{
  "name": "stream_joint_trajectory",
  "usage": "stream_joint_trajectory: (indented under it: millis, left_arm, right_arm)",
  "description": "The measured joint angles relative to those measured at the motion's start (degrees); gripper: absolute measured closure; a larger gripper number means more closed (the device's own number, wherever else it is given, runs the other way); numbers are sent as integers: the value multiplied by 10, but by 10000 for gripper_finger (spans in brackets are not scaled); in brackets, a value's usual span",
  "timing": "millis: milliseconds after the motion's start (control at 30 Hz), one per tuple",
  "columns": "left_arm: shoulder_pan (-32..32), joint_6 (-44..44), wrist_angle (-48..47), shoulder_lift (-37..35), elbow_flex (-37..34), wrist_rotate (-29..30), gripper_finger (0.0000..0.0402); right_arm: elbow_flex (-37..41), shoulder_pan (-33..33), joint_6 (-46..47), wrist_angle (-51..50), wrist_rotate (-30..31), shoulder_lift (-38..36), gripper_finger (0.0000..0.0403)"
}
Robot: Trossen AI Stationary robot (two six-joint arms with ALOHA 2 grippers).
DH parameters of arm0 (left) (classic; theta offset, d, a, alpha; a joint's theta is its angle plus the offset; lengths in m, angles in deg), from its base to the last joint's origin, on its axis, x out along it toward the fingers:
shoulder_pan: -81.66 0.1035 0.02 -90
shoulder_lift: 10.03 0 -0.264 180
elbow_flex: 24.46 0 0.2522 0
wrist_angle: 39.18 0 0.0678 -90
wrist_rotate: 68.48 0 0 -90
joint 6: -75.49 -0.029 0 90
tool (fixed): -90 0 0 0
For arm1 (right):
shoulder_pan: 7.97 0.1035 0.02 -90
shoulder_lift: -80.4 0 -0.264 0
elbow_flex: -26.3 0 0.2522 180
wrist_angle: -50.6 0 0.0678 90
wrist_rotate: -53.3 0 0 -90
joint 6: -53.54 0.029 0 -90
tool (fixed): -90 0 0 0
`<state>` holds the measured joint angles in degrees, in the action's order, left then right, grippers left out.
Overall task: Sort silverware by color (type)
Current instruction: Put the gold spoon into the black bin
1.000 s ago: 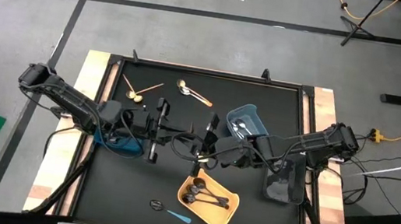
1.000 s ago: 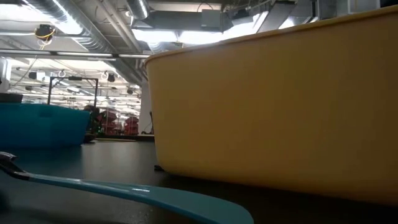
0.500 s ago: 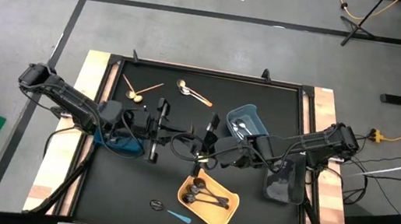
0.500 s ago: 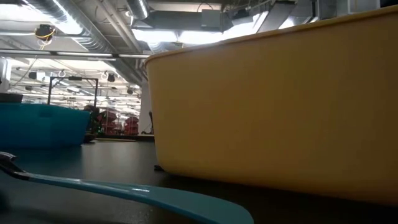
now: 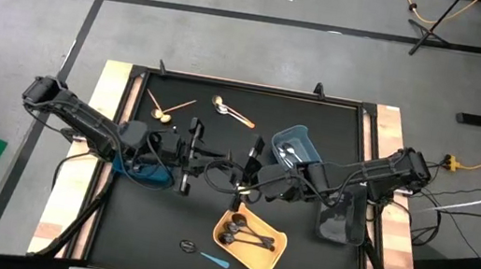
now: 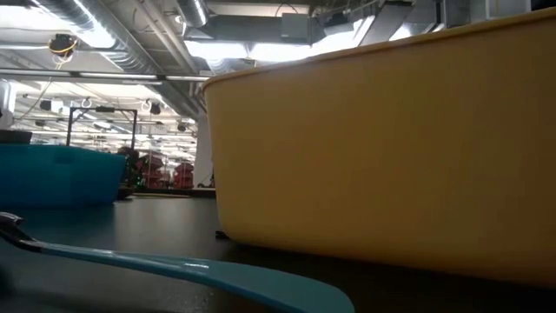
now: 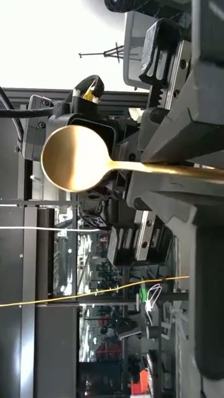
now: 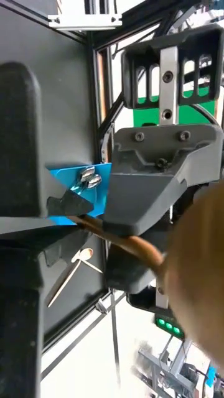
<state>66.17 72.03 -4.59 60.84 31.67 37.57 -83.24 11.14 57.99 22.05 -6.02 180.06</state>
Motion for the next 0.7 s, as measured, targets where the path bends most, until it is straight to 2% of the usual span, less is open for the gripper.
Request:
stream_joint_trajectory:
  millis: [467, 700]
  left_arm:
    - [0, -1, -19, 0, 0, 12, 321]
    - [0, -1, -63, 0, 0, 16, 321]
  right_arm:
    - [0, 1, 79, -115, 8, -54, 403]
    - [0, 13, 171, -241, 12, -112, 403]
